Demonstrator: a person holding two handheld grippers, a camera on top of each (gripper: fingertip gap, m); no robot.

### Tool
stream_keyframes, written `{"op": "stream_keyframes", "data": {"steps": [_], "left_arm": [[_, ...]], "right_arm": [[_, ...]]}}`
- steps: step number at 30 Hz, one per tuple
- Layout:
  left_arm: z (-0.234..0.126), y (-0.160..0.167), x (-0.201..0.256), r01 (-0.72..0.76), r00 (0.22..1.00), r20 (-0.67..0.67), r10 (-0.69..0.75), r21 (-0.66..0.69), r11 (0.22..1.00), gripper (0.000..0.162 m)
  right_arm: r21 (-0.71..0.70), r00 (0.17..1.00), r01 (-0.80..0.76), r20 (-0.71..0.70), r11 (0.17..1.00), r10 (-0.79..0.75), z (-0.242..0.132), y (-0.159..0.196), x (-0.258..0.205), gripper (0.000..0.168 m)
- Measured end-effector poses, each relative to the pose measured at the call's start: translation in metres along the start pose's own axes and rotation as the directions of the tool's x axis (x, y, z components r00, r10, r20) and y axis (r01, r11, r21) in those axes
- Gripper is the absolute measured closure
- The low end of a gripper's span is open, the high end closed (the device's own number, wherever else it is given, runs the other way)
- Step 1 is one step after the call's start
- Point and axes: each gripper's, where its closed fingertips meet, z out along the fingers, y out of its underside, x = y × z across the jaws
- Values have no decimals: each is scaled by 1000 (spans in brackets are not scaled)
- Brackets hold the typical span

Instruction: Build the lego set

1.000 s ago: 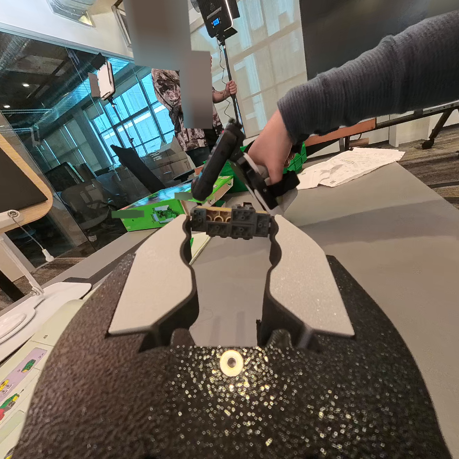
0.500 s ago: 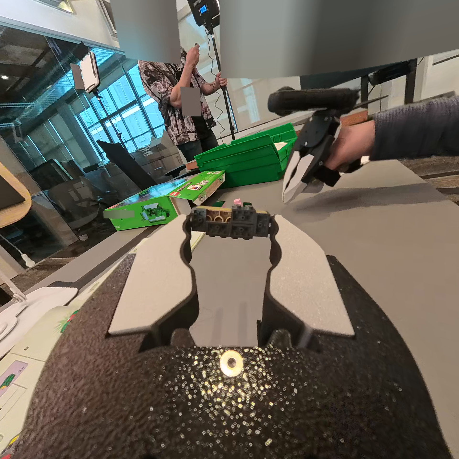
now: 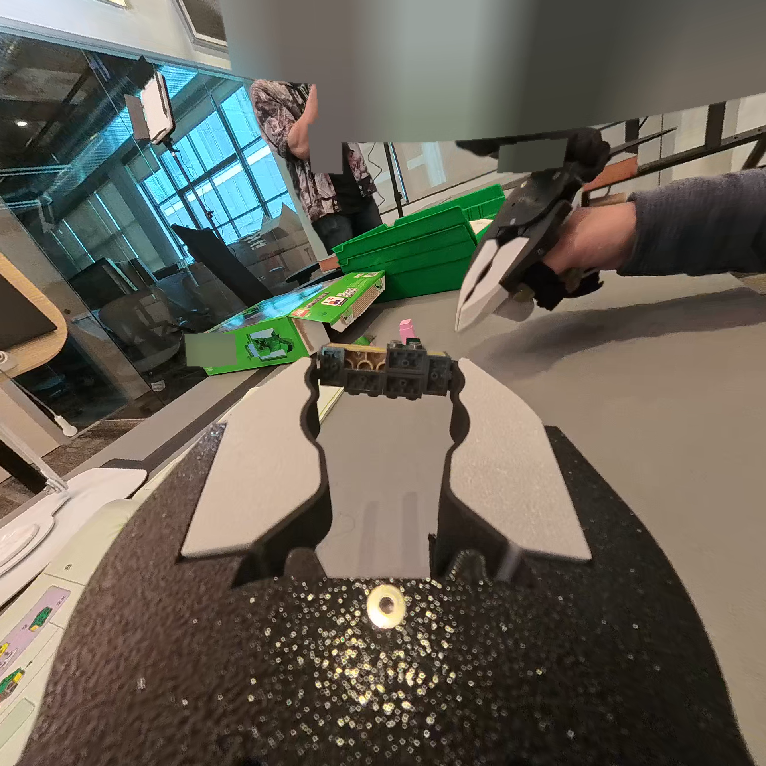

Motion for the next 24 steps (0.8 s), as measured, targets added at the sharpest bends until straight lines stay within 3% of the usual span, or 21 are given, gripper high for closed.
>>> {"op": "stream_keyframes", "data": {"steps": [3,6,9,12,16,20,24], "left_arm": [[2,1,0,14,1000,-12,-14,-3,1000,101],[2,2,1,16,1000,-17,-16,-5,1000,101],[1,0,-1,1,1000,-1,-1,0,1000,101],[2,2,0,-29,1000,8,30,-17,999,101],[4,4,5,-81,997,1,81,-38,996,101],[5,6,9,-138,990,-1,138,-61,989,101],[6,7,14,-181,984,-14,180,-68,981,101]], "right_arm": [[44,976,169,130,985,-174,3,-3,-11,168],[-46,948,283,165,958,-273,18,11,-6,154],[-207,989,48,149,977,-17,30,21,-3,143],[-105,979,-204,4,973,206,28,11,-4,144],[-91,930,-312,-233,946,285,26,28,-3,147],[25,886,-388,-266,921,380,27,19,-12,148],[-32,880,-329,-373,944,294,33,22,-9,143]]}}
